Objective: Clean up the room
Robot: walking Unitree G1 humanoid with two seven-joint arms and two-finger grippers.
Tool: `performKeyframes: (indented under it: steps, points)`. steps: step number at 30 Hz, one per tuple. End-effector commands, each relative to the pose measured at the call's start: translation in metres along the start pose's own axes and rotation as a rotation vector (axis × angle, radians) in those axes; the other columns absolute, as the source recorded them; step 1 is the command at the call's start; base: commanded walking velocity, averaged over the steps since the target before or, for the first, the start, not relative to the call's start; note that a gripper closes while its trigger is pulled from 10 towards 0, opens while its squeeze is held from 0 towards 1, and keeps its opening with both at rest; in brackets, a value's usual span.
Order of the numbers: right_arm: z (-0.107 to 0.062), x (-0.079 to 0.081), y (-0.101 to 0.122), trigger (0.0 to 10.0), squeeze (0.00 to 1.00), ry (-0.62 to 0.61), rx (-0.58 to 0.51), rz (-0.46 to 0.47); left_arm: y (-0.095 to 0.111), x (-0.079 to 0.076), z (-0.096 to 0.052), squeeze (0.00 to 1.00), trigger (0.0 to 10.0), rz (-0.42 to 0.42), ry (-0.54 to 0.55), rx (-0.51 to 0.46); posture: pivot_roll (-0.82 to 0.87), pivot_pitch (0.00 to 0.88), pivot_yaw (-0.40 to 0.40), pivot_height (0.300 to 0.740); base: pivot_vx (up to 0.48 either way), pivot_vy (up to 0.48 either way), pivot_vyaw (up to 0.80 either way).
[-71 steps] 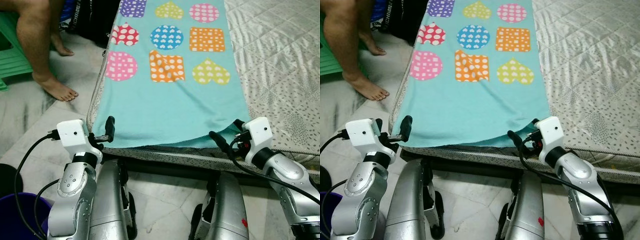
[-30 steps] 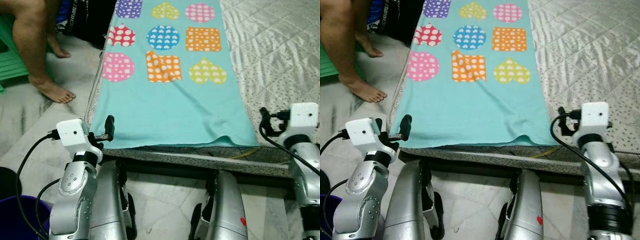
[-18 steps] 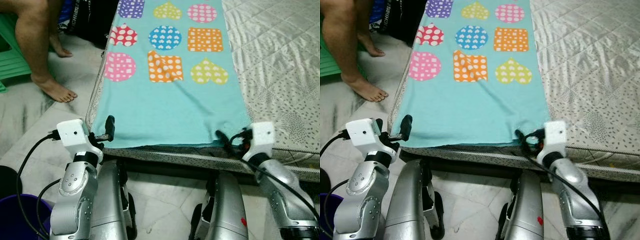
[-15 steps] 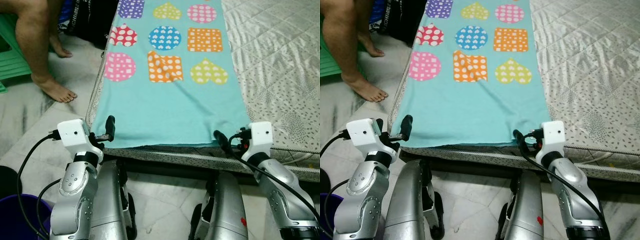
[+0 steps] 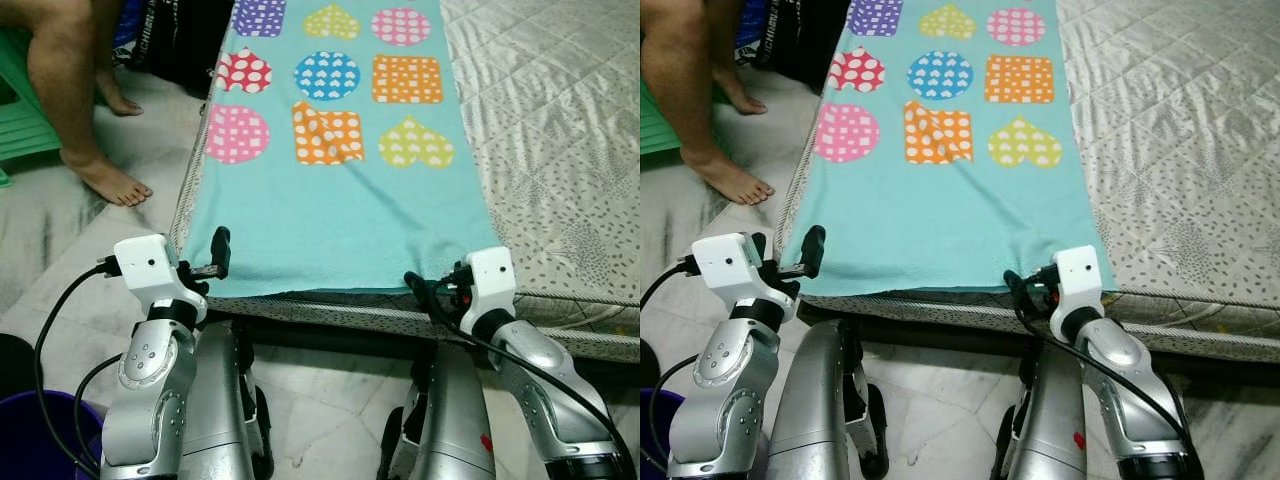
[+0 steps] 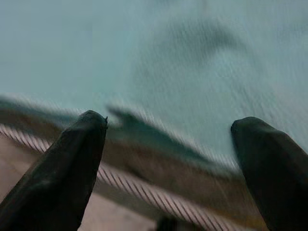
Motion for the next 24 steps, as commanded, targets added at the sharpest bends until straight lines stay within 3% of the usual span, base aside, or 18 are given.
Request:
performKeyframes:
  steps: [1,3,10,12,24]
  points:
    - [-0.004,-0.002,-0.017,10.0,1.00,-0.001,0.057,-0.017,-0.008,0.006,-0.003,0.00,10.0,0.010,0.021,0.027,0.06,0.263,-0.008,0.518,0.000,0.000,0.00]
    - [-0.010,-0.014,-0.040,10.0,1.00,-0.029,0.145,-0.071,-0.009,0.006,-0.002,0.00,10.0,0.010,0.021,0.027,0.06,0.261,-0.008,0.518,0.000,0.000,0.00]
    - [-0.018,-0.035,-0.065,10.0,1.00,-0.088,0.244,-0.111,-0.010,0.007,-0.001,0.00,10.0,0.010,0.023,0.029,0.06,0.257,-0.008,0.518,0.000,0.000,0.00]
    - [-0.021,-0.049,-0.072,10.0,1.00,-0.131,0.276,-0.126,-0.010,0.008,-0.001,0.00,10.0,0.010,0.028,0.031,0.06,0.251,-0.006,0.518,0.000,0.000,0.00]
    - [-0.024,-0.094,-0.068,10.0,1.00,-0.313,0.289,-0.194,-0.008,0.011,0.004,0.00,10.0,0.014,0.030,0.018,0.06,0.213,0.003,0.518,0.000,0.000,0.00]
Point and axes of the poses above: a point about 5 cm out from each wrist's last joint towards the gripper, its own z axis pointing out of the wrist towards the gripper, its own y axis along the axis of the wrist's last joint, x = y × z, the point moved 5 cm from there along z, pointing out of the wrist towards the gripper, and after that the axes turned 5 degrees about -z, right-handed, at the moved point
